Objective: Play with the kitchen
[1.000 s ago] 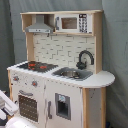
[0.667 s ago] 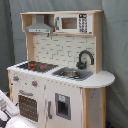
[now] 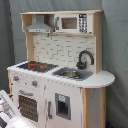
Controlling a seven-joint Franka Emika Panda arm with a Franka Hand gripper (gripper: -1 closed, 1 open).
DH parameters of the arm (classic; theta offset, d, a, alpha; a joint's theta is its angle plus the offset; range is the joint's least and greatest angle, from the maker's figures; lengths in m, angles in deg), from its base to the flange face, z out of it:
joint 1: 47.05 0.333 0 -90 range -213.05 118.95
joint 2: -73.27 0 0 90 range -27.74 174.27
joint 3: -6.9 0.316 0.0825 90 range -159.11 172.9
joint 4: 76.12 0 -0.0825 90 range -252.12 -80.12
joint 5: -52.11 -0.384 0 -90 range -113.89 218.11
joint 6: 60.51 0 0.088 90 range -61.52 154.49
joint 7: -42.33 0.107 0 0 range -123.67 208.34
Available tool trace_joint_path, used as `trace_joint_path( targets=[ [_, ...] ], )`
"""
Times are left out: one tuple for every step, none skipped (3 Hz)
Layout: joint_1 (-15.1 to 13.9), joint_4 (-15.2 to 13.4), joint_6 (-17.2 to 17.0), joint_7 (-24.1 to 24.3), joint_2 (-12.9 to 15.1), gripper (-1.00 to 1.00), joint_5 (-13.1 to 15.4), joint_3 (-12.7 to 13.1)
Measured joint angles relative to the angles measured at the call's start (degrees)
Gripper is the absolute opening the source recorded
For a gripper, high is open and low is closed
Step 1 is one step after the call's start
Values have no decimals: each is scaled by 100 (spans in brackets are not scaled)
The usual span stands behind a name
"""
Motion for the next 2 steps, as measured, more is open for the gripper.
trace_joint_path(
  targets=[
    [-195, 10, 172, 594, -3, 100, 0, 51],
    [-435, 79, 314, 1225, -3, 100, -2, 43]
  ],
)
